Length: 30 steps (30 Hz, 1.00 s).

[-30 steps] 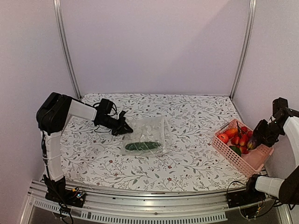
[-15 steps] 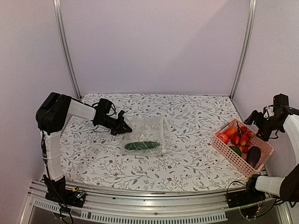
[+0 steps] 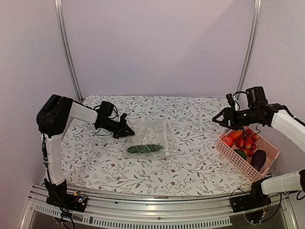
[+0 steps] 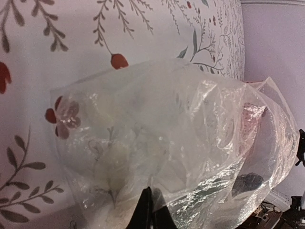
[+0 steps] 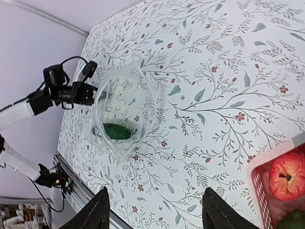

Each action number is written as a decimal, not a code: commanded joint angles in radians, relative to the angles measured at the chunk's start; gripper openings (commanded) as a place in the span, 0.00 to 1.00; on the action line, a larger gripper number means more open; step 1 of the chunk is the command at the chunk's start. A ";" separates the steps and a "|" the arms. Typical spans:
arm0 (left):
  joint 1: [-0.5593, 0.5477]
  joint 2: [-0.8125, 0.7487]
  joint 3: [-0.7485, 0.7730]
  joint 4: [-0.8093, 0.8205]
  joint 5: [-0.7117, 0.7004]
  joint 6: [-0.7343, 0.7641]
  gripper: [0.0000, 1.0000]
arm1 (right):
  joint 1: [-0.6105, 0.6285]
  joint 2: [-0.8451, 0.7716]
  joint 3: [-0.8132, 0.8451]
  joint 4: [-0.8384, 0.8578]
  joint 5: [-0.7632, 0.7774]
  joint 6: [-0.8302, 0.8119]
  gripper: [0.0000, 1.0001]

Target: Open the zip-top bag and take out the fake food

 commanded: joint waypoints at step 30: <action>0.007 0.042 0.070 0.009 0.045 0.003 0.00 | 0.628 0.697 0.138 0.692 0.205 -0.587 0.36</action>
